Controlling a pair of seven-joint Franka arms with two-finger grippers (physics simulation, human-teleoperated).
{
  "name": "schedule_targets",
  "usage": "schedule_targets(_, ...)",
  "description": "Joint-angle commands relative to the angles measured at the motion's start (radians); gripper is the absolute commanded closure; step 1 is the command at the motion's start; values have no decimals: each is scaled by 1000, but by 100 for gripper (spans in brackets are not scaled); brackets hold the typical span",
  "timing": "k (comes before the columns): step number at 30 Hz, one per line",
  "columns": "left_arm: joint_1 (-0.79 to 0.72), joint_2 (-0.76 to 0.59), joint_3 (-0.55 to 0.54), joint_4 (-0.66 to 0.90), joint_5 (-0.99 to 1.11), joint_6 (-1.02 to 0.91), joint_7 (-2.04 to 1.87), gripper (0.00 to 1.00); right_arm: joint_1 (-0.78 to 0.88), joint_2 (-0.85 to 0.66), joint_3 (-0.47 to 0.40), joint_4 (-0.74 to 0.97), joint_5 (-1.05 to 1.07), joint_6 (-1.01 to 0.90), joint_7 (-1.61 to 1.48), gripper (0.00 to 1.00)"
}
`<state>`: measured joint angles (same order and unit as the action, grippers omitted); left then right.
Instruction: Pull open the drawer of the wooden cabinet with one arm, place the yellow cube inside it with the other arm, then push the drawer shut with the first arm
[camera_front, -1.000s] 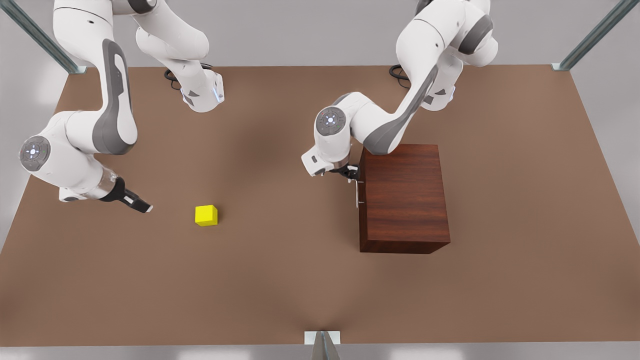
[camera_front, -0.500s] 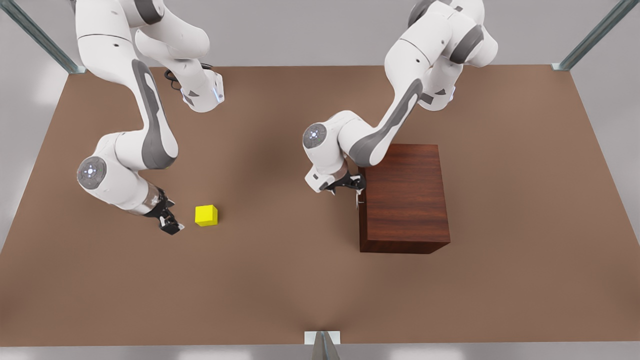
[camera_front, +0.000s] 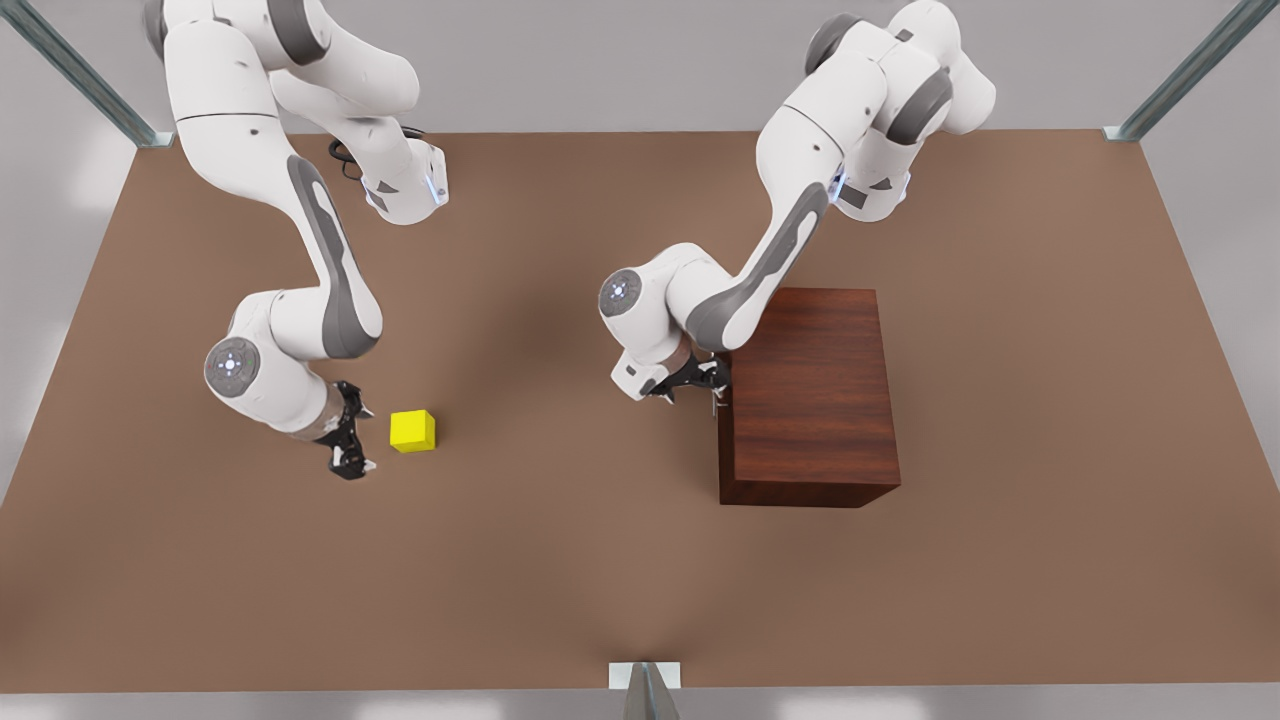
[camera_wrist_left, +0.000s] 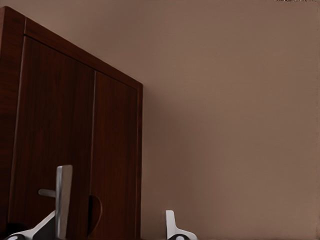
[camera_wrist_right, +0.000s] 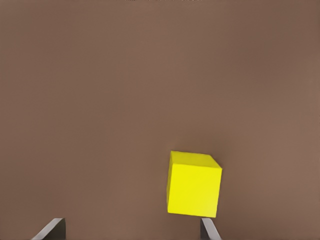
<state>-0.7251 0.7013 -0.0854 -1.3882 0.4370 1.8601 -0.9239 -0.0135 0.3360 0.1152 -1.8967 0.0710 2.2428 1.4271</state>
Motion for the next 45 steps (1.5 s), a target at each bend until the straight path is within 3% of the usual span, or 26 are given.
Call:
schedule_targets(1,0,1,-2,3,-6,39,-122,0,-17,-21,-2,-45,-5,98,274,0)
schedule_targets(12,-22,12,-5,23,-37,128,-128,0,-25,-54,4,-209,-2,190,271,0)
schedule_targets(38,-69,43,-33,89,-37,191,-101,0,44,100,6,-179,-53,204,266,0)
schedule_targets(42,-77,18,-37,93,-37,108,-87,0,47,130,6,-160,-54,238,266,0)
schedule_targets(45,-66,-57,-83,159,-73,-122,10,0,47,149,7,-160,-54,262,266,0)
